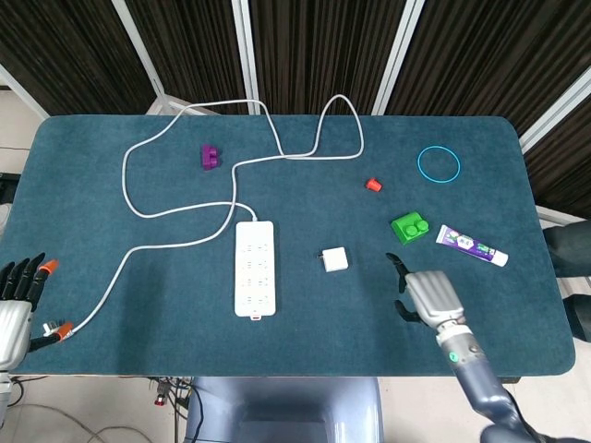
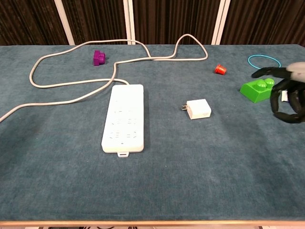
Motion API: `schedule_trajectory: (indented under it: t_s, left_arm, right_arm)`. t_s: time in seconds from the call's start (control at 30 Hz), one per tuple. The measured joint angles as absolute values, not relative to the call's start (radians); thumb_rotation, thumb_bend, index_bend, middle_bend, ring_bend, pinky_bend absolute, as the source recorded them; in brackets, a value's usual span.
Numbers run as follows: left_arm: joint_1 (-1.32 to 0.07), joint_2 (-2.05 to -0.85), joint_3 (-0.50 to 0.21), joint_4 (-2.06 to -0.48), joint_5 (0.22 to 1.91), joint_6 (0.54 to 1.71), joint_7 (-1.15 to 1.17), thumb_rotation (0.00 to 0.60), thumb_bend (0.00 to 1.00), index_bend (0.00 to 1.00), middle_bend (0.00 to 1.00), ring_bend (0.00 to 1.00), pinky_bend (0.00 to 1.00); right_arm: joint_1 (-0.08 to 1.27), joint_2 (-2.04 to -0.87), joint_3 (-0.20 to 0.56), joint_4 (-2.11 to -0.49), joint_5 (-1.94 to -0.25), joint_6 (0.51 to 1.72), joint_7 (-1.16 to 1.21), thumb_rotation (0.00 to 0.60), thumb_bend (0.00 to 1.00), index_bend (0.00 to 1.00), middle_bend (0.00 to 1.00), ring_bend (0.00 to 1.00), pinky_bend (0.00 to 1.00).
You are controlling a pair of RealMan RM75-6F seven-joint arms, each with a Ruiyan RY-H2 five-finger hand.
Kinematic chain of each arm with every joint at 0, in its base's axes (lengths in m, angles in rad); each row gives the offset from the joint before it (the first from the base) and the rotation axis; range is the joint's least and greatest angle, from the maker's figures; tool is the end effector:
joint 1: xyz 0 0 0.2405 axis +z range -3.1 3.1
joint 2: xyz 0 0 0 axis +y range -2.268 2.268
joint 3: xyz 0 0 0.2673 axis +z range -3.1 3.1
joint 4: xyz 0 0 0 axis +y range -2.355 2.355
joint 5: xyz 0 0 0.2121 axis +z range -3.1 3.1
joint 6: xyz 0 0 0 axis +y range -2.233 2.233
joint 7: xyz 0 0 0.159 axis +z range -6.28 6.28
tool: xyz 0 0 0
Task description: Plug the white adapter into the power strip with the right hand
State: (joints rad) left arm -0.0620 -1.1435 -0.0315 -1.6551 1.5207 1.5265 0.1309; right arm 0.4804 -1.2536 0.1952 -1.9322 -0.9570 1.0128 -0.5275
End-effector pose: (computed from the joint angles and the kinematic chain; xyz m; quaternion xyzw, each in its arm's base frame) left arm -0.3115 0.1851 0.1522 -0.6043 -0.3646 -0.3739 0.6018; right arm -0.1976 -0.2916 0.0503 0.6953 -0.4711 0.3059 0.4484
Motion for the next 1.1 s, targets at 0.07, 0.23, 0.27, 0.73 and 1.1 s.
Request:
schedule_trajectory:
  t_s: [0.07, 0.23, 0.27, 0.73, 1.1]
  left_arm:
    - [-0.062, -1.143, -0.032, -1.655, 1.519, 1.526, 0.130, 0.600, 0.10, 0.12, 0.00, 0.00, 0.00]
    - [-0.062, -1.142, -0.035, -1.655, 1.513, 1.525, 0.127, 0.600, 0.10, 0.12, 0.00, 0.00, 0.00]
    - [-0.062, -1.142, -0.036, -1.655, 1.512, 1.524, 0.127, 0.600, 0.10, 0.12, 0.00, 0.00, 0.00]
    - [-0.065, -1.138, -0.039, -1.657, 1.499, 1.516, 0.128, 0.600, 0.10, 0.12, 0.00, 0.00, 0.00]
    - [-0.063, -1.138, -0.040, -1.660, 1.495, 1.518, 0.132, 0.600, 0.10, 0.12, 0.00, 0.00, 0.00]
  right_arm:
    - [0.526, -1.282, 0.205, -1.931, -0.876, 0.999, -0.567, 0.600, 0.47, 0.05, 0.65, 0.76, 0.70]
    - [0.660, -1.396, 0.218, -1.900, -0.705, 0.992, -0.686, 0.600, 0.47, 0.05, 0.70, 0.80, 0.72]
    - [0.679, -1.416, 0.219, -1.891, -0.686, 0.996, -0.702, 0.600, 0.47, 0.05, 0.70, 0.80, 0.72]
    - [0.802, -1.554, 0.208, -1.765, -0.540, 1.061, -0.770, 0.600, 0.47, 0.05, 0.71, 0.80, 0.72]
    - [0.833, -1.565, 0.181, -1.743, -0.512, 1.062, -0.769, 0.600, 0.47, 0.12, 0.71, 0.80, 0.72]
